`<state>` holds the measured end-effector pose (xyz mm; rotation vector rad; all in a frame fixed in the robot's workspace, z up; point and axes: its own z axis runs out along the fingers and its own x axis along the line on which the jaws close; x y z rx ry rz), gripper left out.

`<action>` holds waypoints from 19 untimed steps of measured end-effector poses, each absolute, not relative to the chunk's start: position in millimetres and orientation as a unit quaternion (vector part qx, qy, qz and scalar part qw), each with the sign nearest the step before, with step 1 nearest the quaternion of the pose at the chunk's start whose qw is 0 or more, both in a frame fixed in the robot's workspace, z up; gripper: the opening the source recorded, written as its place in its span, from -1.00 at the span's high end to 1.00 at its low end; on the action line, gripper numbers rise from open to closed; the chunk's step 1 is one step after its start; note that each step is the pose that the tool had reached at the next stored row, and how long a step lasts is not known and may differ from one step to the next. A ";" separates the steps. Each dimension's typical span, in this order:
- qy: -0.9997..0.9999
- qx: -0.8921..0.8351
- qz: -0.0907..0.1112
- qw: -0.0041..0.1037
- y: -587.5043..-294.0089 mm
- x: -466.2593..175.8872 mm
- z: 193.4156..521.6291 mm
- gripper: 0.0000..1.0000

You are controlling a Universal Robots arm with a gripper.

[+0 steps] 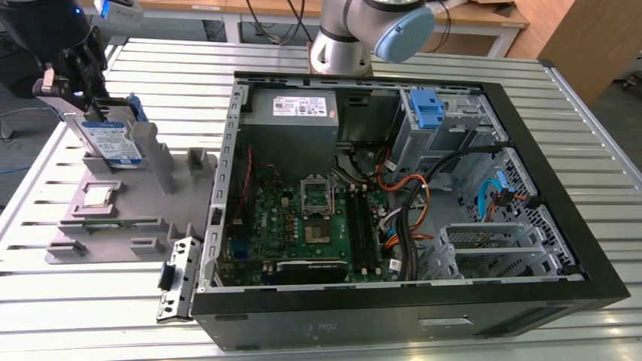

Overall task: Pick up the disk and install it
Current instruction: 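Pick up the disk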

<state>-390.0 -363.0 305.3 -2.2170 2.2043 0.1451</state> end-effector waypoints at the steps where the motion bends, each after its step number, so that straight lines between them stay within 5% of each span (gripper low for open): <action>1: 0.704 -0.708 0.046 0.006 -363.0 -390.1 303.4 0.15; 12: 0.704 -0.708 0.046 0.006 -363.0 -390.1 300.7 0.15; 19: 0.704 -0.708 0.046 0.006 -363.0 -390.1 300.5 0.31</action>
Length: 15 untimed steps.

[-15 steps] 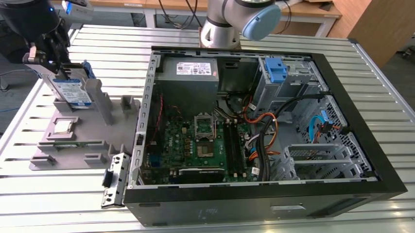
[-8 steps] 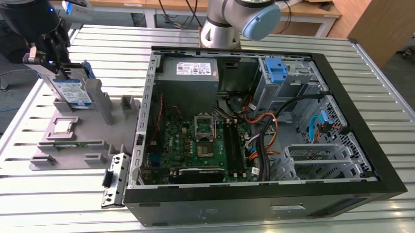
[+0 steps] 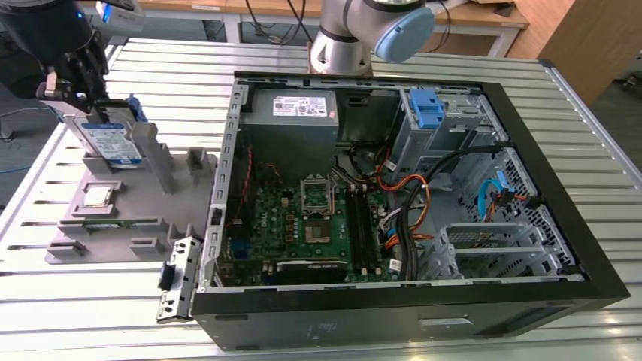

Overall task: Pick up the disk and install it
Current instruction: 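Pick up the disk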

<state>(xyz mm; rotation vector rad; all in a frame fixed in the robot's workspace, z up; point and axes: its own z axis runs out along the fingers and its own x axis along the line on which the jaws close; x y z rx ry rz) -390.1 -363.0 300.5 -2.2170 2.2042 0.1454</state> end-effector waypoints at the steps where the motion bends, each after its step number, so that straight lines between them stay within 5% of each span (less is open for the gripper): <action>1: 0.704 -0.708 0.046 0.006 -363.0 -390.1 300.5 0.31; 15: 0.704 -0.708 0.046 0.006 -363.0 -390.0 302.3 0.31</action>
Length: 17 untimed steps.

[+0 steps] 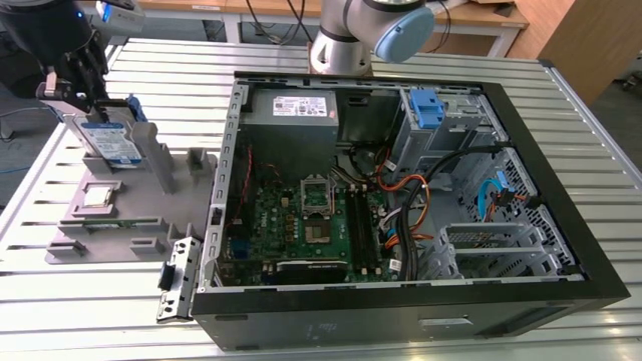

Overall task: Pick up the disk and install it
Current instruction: 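Pick up the disk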

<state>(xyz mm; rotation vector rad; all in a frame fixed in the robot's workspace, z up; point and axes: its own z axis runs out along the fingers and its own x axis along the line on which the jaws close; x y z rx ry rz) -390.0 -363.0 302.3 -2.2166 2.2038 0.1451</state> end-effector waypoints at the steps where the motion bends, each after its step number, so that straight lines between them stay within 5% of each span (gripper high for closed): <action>1: 0.704 -0.708 0.046 0.006 -363.0 -390.1 303.6 0.31; 17: 0.704 -0.708 0.046 0.006 -363.0 -390.0 308.7 0.31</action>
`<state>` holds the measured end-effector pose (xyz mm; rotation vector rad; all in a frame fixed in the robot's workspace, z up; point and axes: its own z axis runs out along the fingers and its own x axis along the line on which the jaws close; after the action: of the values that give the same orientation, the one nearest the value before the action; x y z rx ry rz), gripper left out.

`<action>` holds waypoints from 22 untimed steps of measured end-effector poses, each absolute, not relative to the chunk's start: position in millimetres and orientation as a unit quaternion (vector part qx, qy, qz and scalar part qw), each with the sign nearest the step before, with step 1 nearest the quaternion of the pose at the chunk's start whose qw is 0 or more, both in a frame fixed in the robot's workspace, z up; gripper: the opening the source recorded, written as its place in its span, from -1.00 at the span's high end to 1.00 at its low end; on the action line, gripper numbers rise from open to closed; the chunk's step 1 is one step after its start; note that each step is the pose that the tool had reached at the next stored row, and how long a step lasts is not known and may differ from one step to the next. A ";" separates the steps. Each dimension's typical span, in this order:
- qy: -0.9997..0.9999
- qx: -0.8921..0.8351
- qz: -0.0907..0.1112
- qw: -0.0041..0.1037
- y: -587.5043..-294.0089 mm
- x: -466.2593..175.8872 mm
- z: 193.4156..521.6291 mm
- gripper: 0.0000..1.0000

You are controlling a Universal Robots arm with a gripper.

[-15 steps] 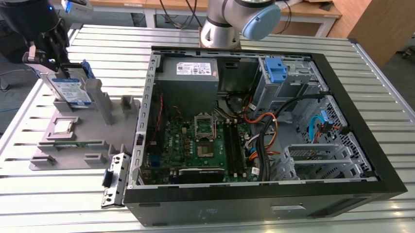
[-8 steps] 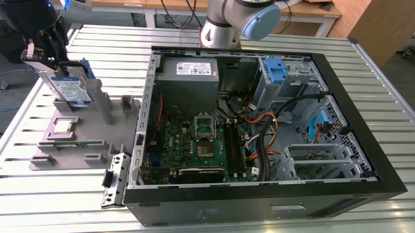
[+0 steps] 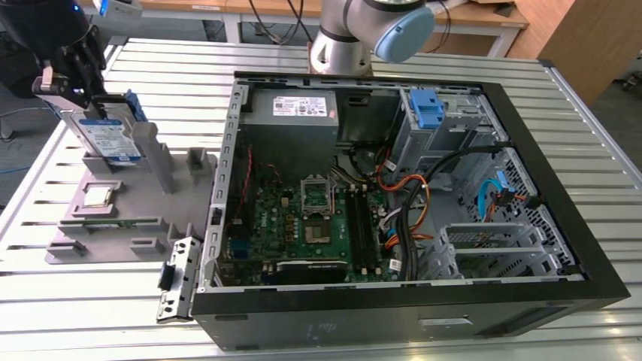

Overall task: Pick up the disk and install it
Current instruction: 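Pick up the disk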

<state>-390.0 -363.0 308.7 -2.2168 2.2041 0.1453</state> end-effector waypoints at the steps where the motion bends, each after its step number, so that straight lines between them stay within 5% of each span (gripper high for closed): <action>1: 0.704 -0.708 0.046 0.006 -363.0 -390.0 308.7 0.31; 22: 0.704 -0.708 0.046 0.006 -363.0 -390.0 337.3 0.31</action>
<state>-390.0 -363.0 337.3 -2.2169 2.2042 0.1453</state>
